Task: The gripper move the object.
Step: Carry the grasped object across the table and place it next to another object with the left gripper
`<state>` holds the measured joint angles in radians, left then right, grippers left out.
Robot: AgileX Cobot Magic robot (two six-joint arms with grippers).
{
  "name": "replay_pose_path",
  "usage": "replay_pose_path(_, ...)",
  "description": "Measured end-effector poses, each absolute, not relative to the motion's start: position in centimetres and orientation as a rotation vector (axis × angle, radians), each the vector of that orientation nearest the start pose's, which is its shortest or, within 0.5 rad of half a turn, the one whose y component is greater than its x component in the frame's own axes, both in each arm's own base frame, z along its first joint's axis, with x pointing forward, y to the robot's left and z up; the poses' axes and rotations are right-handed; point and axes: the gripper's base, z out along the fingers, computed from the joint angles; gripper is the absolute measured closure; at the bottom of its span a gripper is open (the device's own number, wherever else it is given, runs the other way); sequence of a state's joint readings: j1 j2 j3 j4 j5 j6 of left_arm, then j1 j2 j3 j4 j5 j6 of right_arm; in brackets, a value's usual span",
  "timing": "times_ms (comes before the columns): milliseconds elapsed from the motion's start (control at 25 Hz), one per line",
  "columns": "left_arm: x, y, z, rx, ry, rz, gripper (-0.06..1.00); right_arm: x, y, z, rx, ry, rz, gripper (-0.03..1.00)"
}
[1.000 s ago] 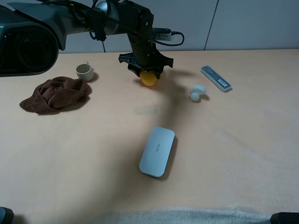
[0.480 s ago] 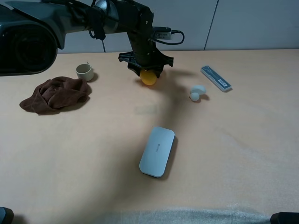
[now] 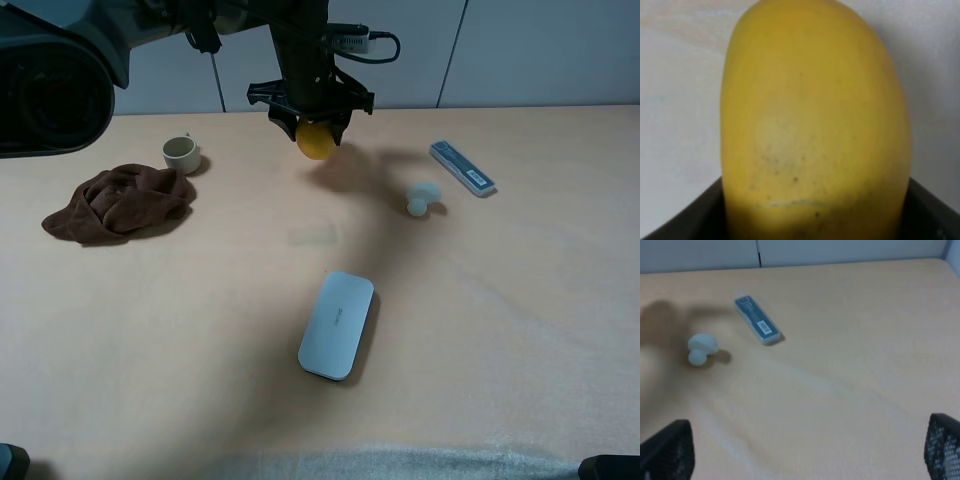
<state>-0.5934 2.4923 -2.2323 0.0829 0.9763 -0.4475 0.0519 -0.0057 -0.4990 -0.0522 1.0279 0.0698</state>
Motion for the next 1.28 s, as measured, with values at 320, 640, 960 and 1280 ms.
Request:
replay_pose_path(320,44.2,-29.6,18.1,0.253,2.792,-0.224,0.33,-0.4,-0.4,28.0,0.02,2.006,0.016,0.28)
replay_pose_path(640,44.4,-29.9,20.2,0.308,2.747,-0.268,0.33,-0.4,-0.4,28.0,0.02,2.006,0.016,0.28)
replay_pose_path(960,44.0,-30.3,22.5,0.367,2.7,-0.339,0.33,-0.4,-0.4,28.0,0.02,2.006,0.016,0.28)
replay_pose_path(1280,42.4,-31.2,25.8,0.438,2.629,-0.369,0.33,-0.4,-0.4,28.0,0.02,2.006,0.016,0.28)
